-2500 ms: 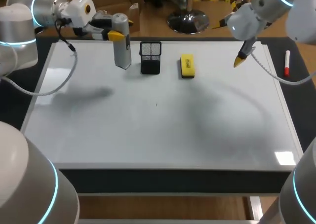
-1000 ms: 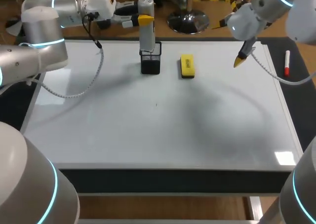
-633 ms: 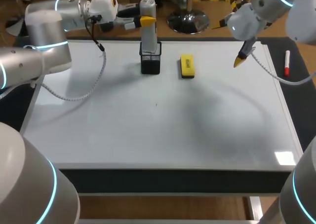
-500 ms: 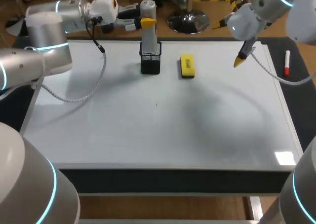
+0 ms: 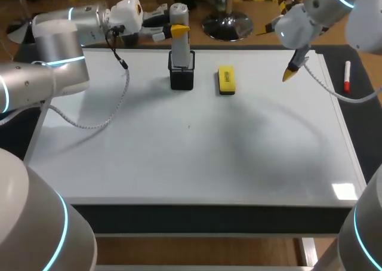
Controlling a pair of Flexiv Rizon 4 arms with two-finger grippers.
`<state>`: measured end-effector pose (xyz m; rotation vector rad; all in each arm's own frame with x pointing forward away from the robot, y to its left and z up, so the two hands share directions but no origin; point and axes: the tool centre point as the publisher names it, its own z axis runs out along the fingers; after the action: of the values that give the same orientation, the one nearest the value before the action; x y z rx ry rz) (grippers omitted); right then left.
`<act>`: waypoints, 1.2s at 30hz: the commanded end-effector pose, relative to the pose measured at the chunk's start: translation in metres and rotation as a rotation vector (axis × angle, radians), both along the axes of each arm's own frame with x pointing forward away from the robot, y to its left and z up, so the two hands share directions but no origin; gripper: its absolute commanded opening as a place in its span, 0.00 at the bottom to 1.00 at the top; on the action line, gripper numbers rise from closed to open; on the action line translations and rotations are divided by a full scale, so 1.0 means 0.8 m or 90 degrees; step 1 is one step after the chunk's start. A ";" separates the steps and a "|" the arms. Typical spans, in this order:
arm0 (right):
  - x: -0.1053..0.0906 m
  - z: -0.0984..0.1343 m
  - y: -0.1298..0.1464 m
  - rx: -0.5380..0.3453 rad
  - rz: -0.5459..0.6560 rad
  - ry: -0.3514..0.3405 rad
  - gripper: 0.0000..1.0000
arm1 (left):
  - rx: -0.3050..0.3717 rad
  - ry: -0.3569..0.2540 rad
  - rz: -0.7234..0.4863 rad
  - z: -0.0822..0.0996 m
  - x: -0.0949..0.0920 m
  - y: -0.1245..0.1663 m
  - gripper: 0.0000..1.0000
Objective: Pick up the inspection probe, press it on each red-marked spot on the whiteboard one by one, put down the probe, pick up the eraser, and wipe off all the red marks.
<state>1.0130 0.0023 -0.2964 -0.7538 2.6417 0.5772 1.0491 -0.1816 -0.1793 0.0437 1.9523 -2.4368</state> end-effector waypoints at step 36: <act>0.000 0.001 0.000 -0.003 0.001 0.001 1.00 | -0.013 0.024 0.011 -0.062 0.039 -0.008 0.00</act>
<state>1.0131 0.0022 -0.2962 -0.7540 2.6420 0.5778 1.0750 -0.1873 -0.2247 -0.0355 1.9443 -2.4476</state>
